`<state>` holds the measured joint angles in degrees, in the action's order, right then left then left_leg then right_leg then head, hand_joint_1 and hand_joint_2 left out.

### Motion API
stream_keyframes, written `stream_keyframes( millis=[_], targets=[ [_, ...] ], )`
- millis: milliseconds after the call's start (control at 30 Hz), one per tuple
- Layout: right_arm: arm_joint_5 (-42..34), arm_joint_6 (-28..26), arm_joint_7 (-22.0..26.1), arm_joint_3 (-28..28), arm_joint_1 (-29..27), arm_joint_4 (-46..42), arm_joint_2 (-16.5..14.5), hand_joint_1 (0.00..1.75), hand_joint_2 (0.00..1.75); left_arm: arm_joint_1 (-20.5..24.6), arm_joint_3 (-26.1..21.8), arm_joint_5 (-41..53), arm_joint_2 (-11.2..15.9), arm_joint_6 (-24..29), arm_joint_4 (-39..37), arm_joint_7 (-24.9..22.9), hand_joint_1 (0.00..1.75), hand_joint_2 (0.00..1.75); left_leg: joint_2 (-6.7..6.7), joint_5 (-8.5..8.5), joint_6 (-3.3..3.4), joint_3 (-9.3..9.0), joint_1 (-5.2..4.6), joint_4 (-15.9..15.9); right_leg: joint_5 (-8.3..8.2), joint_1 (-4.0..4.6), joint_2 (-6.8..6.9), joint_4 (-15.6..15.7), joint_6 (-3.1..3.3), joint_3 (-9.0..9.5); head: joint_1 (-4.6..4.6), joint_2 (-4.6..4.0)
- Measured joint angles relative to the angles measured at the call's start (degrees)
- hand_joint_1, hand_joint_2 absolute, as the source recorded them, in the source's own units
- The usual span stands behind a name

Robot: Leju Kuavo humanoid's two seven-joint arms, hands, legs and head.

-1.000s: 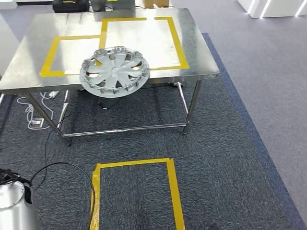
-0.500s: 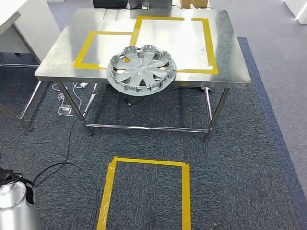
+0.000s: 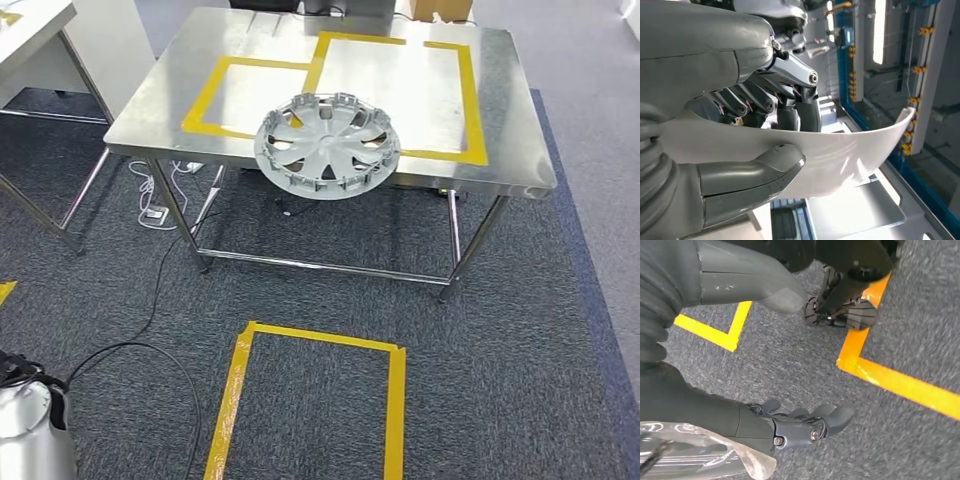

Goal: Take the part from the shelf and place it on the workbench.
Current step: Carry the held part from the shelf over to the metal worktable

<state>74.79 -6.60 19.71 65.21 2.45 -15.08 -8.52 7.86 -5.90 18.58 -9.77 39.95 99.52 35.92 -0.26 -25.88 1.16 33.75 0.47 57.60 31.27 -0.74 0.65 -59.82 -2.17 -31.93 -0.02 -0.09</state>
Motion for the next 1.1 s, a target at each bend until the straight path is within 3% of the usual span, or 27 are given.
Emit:
stream_keyframes(
  millis=[100, 133, 167, 200, 233, 300, 333, 433, 500, 600, 633, 667, 700, 767, 833, 933, 1000, 1033, 1100],
  targets=[
    [0.0, 0.3, 0.0, 0.0, -0.1, 0.0, 0.0, 0.0, 1.75, -0.4, 1.5, -0.1, 1.0, 0.0, 0.1, -0.2, 1.75, 1.75, -0.01, -0.09, 0.55, -0.12, 0.03, -0.1, 4.72, -0.06, -0.43, -11.0, -0.32, -5.78, 0.21, 0.0],
    [0.0, 0.3, 0.0, 0.0, -0.2, 0.0, 0.0, 0.0, 1.75, -0.6, 1.8, -0.1, 1.2, 0.0, 0.1, -0.3, 1.75, 1.75, -0.05, -0.16, 0.61, -0.16, 0.0, -0.1, 5.19, -0.07, -0.46, -13.6, -0.4, -7.36, 0.2, 0.0],
    [0.0, 0.4, 0.0, 0.0, -0.2, 0.0, 0.0, 0.0, 1.75, -0.8, 2.1, -0.1, 1.4, 0.0, 0.1, -0.3, 1.75, 1.75, -0.12, -0.23, 0.62, -0.22, -0.01, 0.0, 4.43, -0.07, -0.47, -14.0, -0.43, -7.94, 0.22, 0.0],
    [0.0, 0.4, 0.0, 0.0, -0.2, 0.0, 0.1, 0.0, 1.75, -0.9, 2.3, -0.1, 1.6, 0.0, 0.1, -0.4, 1.75, 1.75, -0.21, -0.33, 0.57, -0.34, 0.0, 0.0, 2.58, -0.08, -0.47, -12.0, -0.4, -7.33, 0.22, 0.0],
    [0.0, 0.4, 0.0, 0.0, -0.3, 0.0, 0.1, 0.0, 1.75, -0.9, 2.4, -0.1, 1.7, 0.0, 0.1, -0.4, 1.75, 1.75, -0.31, -0.47, 0.45, -0.48, 0.02, 0.1, 0.09, -0.11, -0.47, -8.0, -0.31, -5.71, 0.23, 0.0],
    [0.1, 0.4, 0.0, 0.0, -0.2, 0.0, 0.2, 0.0, 1.75, -0.9, 2.7, -0.1, 2.0, 0.0, 0.2, -0.4, 1.75, 1.75, -0.45, -0.82, 0.01, -0.59, -0.1, 0.4, -2.87, -0.05, -0.61, -0.6, -0.03, -2.19, 0.19, 0.0],
    [0.1, 0.4, 0.0, 0.0, -0.1, 0.0, 0.3, 0.0, 1.75, -0.9, 2.8, -0.1, 2.1, 0.0, 0.2, -0.4, 1.75, 1.75, -0.49, -0.92, -0.27, -0.55, -0.18, 0.5, -3.31, 0.0, -0.69, 1.3, 0.13, -1.18, 0.18, 0.0],
    [0.1, 0.5, 0.0, 0.0, -0.2, 0.0, 0.3, 0.0, 1.75, -1.0, 2.9, -0.1, 2.5, 0.0, 0.2, -0.5, 1.75, 1.75, -0.5, -1.06, -1.09, -0.5, -0.16, 0.6, -3.24, 0.09, -0.74, 2.0, 0.9, -0.72, 0.19, 0.0],
    [0.1, 0.5, 0.0, 0.1, -0.3, 0.0, 0.3, 0.0, 1.75, -1.0, 3.0, -0.1, 2.7, 0.0, 0.3, -0.7, 1.75, 1.75, -0.37, -2.48, -1.71, 0.18, -0.04, 2.5, -3.37, -0.1, -0.65, 2.2, 1.6, -0.53, 0.12, 0.0],
    [0.1, 0.5, 0.2, 0.1, -0.2, 0.0, 0.3, 0.0, 1.75, -1.0, 3.3, 0.0, 3.1, 0.0, 0.3, -1.0, 1.75, 1.75, -0.22, -7.74, -2.34, 4.95, 0.1, 13.2, -3.27, -0.18, -0.49, 2.3, 2.16, -0.32, 0.08, 0.0],
    [0.1, 0.5, 0.3, 0.1, -0.2, 0.0, 0.3, 0.0, 1.75, -1.1, 3.3, 0.0, 3.2, 0.0, 0.3, -1.0, 1.75, 1.75, -0.21, -8.69, -2.4, 6.46, 0.12, 16.4, -3.21, -0.17, -0.46, 2.3, 2.2, -0.26, 0.09, 0.0],
    [0.2, 0.5, 0.4, 0.1, -0.2, 0.1, 0.3, 0.0, 1.75, -1.1, 3.4, 0.0, 3.4, 0.0, 0.3, -1.2, 1.75, 1.75, -0.2, -8.5, -2.39, 7.1, 0.13, 17.5, -3.14, -0.16, -0.44, 2.3, 2.22, -0.17, 0.09, 0.0],
    [0.2, 0.5, 0.4, 0.0, -0.3, 0.1, 0.3, 0.0, 1.75, -1.2, 3.4, 0.0, 3.5, 0.0, 0.3, -1.2, 1.75, 1.75, -0.19, -7.07, -2.3, 6.54, 0.13, 16.2, -3.05, -0.16, -0.44, 2.3, 2.18, 0.0, 0.08, 0.0],
    [0.3, 0.6, 0.4, 0.0, -0.2, 0.1, 0.3, 0.0, 1.75, -1.1, 3.5, -0.1, 3.8, 0.0, 0.3, -1.4, 1.75, 1.75, -0.06, -2.83, -1.96, 2.97, 0.1, 8.5, -2.76, -0.14, -0.47, 2.3, 1.93, 0.46, 0.09, 0.0],
    [0.3, 0.6, 0.5, 0.0, -0.2, 0.1, 0.3, 0.0, 1.75, -1.1, 3.7, -0.2, 4.0, 0.0, 0.3, -1.6, 1.75, 1.75, 0.06, -0.86, -1.59, 0.17, -0.06, 2.2, -2.5, 0.05, -0.52, 2.2, 1.37, 0.53, 0.15, 0.0],
    [0.3, 0.6, 0.5, 0.0, -0.1, 0.1, 0.3, 0.0, 1.75, -1.2, 3.8, -0.3, 4.2, 0.0, 0.4, -1.7, 1.75, 1.75, -0.03, -1.03, -0.78, -0.2, -0.21, 0.8, -2.38, 0.13, -0.44, 2.4, 0.4, 0.43, 0.2, 0.0],
    [0.3, 0.6, 0.5, 0.0, 0.0, 0.1, 0.3, 0.0, 1.75, -1.1, 3.9, -0.2, 4.2, 0.0, 0.5, -1.7, 1.75, 1.75, -0.03, -0.97, -0.03, -0.56, -0.04, 0.4, -1.29, 0.08, -0.47, 1.1, -0.16, -0.2, 0.35, 0.0],
    [0.3, 0.6, 0.5, 0.0, 0.0, 0.1, 0.3, 0.0, 1.75, -1.1, 3.9, -0.2, 4.3, 0.0, 0.6, -1.7, 1.75, 1.75, -0.01, -0.96, 0.28, -0.74, 0.06, 0.2, 0.0, 0.06, -0.51, -1.3, -0.34, -1.41, 0.47, 0.0],
    [0.3, 0.6, 0.5, 0.0, 0.1, 0.1, 0.3, 0.0, 1.75, -1.1, 4.1, -0.2, 4.3, 0.0, 0.6, -1.7, 1.75, 1.75, 0.02, -1.12, 0.64, -0.82, -0.02, 0.2, 3.3, 0.06, -0.55, -9.2, -0.5, -5.57, 0.73, 0.0]
  ],
)
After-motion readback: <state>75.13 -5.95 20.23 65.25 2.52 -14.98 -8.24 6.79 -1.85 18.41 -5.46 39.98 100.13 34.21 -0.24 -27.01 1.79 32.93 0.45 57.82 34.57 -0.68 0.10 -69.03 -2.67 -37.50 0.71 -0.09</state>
